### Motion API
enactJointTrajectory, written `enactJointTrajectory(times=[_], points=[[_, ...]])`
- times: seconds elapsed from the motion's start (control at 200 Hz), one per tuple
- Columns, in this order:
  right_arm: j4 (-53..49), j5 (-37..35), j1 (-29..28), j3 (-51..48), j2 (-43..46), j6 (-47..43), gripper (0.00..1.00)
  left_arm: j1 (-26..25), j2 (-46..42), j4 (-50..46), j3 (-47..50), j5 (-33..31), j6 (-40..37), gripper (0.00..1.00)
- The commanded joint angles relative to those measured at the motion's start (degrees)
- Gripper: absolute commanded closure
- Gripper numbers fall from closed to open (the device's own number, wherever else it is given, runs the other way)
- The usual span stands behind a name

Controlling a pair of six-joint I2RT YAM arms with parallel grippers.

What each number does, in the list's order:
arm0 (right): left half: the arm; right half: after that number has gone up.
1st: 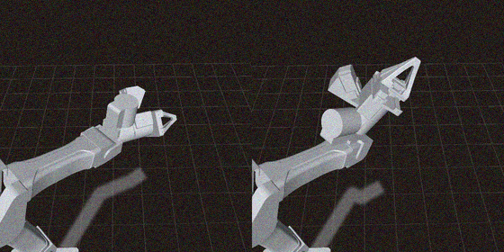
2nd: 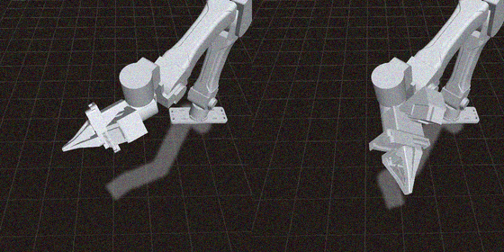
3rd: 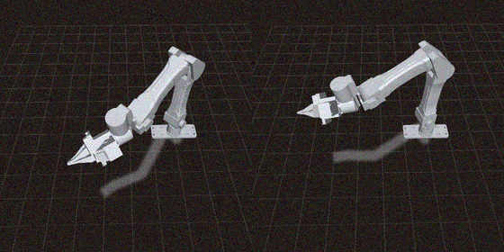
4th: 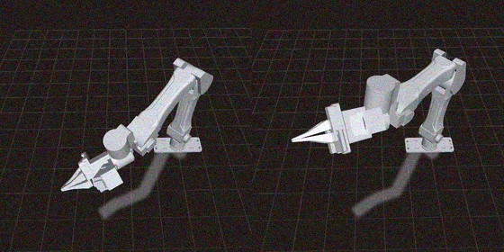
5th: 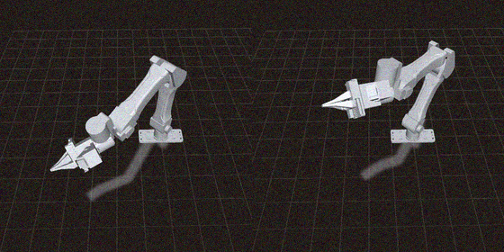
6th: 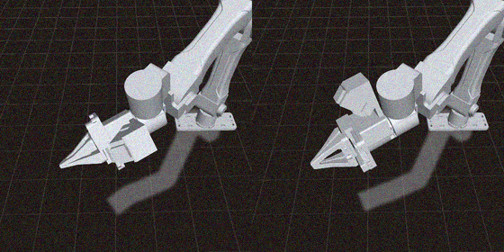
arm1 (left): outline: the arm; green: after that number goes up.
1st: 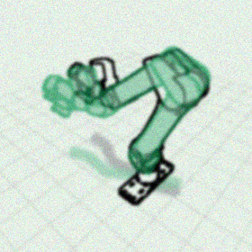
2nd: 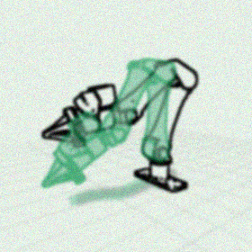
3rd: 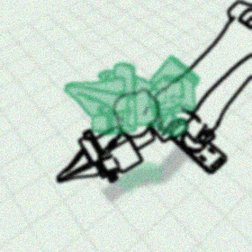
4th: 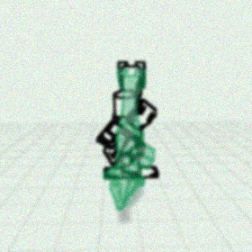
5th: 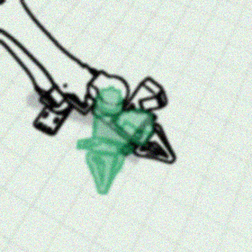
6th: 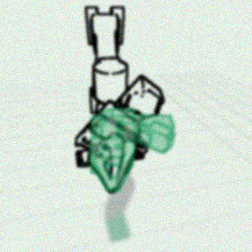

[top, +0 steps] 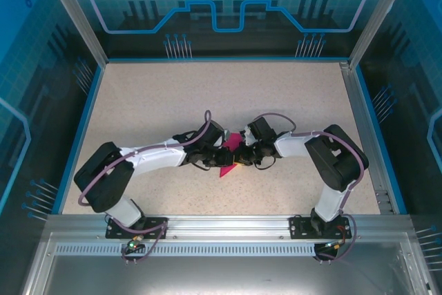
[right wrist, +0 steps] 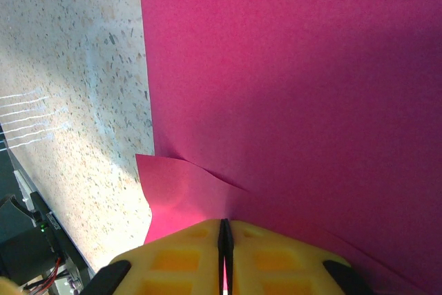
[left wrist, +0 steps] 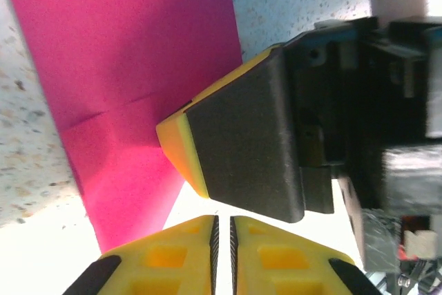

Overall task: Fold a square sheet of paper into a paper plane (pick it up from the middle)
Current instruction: Third fold the triangle at the center of the table.

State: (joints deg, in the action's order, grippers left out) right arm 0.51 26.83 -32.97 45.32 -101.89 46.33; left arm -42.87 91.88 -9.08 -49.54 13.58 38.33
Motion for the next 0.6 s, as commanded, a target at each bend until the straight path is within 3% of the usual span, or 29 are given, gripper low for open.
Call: enactJointTrajectory(times=[0.0,0.13,0.425,0.595], points=[[-3.2,-4.9,-0.2,-1.8,-1.6,-0.2,0.88,0.7,2.6,3.8,1.3,5.4,4.9,0.85],[-3.4,-4.9,-0.2,-1.7,-1.5,-0.3,0.88,1.8,4.0,7.0,3.2,8.0,7.4,0.86],[-4.2,-5.1,-0.2,-1.3,-1.8,-0.6,0.88,3.4,5.7,4.6,3.2,9.5,6.2,0.85],[-4.7,-5.3,-0.2,-1.2,-1.6,-0.7,0.88,3.4,6.9,-2.3,1.5,5.3,3.6,0.86]])
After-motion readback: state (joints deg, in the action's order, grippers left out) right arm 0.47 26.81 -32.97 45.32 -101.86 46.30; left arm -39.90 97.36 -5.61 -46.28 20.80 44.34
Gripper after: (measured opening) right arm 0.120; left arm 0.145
